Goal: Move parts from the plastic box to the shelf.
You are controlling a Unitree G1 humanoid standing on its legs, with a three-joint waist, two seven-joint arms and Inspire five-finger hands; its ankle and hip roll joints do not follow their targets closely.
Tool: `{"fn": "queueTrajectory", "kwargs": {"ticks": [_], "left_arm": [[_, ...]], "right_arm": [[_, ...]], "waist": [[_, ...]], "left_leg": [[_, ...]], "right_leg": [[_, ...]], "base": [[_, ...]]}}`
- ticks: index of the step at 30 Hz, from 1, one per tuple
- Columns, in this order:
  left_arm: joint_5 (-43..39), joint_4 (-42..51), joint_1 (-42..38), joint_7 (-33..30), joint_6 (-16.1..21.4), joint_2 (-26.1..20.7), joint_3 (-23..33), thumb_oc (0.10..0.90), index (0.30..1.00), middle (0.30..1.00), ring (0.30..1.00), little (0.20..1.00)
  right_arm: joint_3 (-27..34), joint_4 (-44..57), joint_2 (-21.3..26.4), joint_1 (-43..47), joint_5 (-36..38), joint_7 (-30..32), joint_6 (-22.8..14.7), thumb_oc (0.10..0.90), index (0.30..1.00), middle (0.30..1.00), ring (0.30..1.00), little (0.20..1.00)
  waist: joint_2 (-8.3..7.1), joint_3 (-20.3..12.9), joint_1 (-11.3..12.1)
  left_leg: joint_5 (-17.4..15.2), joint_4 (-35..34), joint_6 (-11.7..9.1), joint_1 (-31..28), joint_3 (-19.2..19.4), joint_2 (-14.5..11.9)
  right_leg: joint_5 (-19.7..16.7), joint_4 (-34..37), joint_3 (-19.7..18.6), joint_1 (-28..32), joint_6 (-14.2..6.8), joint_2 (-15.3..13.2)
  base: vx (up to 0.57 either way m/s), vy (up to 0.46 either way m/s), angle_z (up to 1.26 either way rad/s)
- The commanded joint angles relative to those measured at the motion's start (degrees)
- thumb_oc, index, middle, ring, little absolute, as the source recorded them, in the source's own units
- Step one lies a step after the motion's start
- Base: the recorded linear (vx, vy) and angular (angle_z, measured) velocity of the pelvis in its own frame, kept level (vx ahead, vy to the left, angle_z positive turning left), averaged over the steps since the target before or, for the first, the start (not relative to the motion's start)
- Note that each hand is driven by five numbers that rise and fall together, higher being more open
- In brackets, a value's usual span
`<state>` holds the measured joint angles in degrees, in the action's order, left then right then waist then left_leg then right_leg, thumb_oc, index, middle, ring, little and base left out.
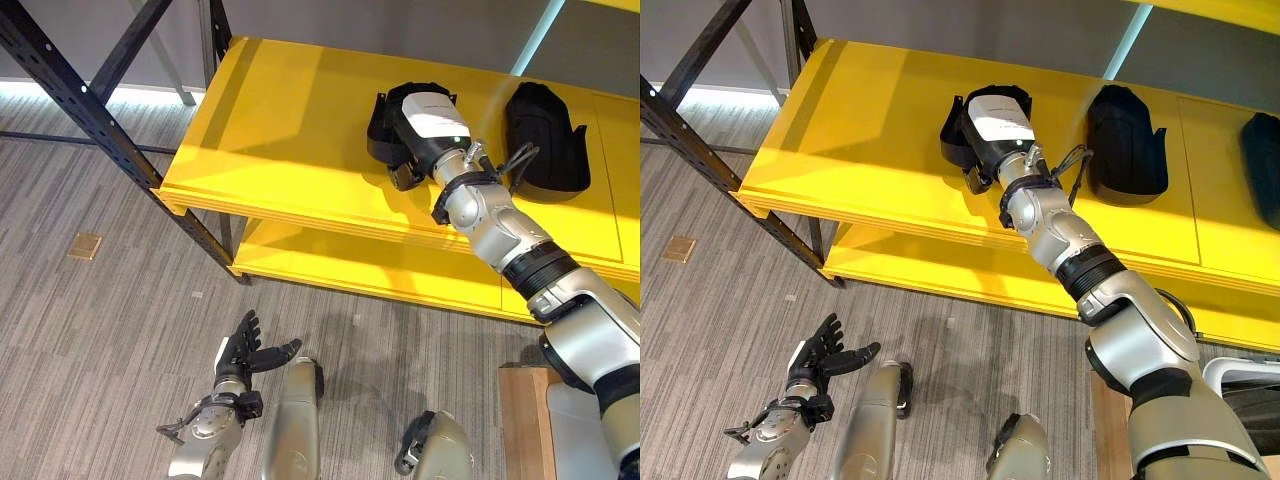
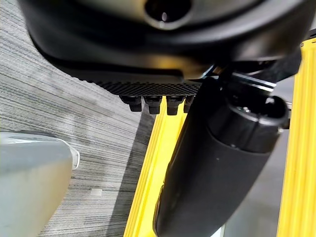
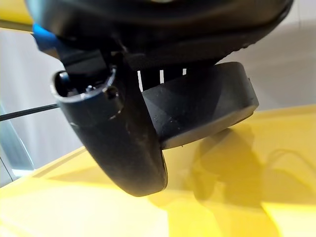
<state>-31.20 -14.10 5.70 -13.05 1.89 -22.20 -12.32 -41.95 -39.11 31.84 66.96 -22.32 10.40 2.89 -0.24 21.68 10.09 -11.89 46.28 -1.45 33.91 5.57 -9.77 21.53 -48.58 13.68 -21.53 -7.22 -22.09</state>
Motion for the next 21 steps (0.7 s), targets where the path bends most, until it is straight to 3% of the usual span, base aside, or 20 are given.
{"fn": "queueTrajectory", "kwargs": {"ticks": [1, 21], "left_arm": [[0.08, 3.19, -1.19, 0.49, 5.38, -2.5, -2.33, 0.9, 1.0, 1.0, 1.0, 1.0], [-0.35, 3.0, -1.02, 0.45, 5.45, -2.8, -2.24, 0.9, 1.0, 1.0, 1.0, 1.0]], "right_arm": [[3.22, 2.85, 1.58, 5.23, -0.91, 3.57, -1.66, 0.4, 0.3, 0.3, 0.3, 0.3], [0.37, 5.91, 0.97, 4.22, -2.89, 0.86, -2.74, 0.4, 0.3, 0.3, 0.3, 0.3]], "waist": [[0.76, -2.19, 1.3], [0.83, -1.29, 1.79]], "left_leg": [[-6.86, 3.09, -3.41, -3.28, -4.61, -3.63], [-6.44, 2.97, -3.59, -2.23, -5.56, -3.45]], "right_leg": [[-2.73, 1.05, 0.25, -0.18, 1.09, 0.36], [-2.35, 0.28, 0.81, -1.1, 1.05, 0.48]], "base": [[0.0, 0.0, 0.0], [0.0, -0.002, 0.0]]}}
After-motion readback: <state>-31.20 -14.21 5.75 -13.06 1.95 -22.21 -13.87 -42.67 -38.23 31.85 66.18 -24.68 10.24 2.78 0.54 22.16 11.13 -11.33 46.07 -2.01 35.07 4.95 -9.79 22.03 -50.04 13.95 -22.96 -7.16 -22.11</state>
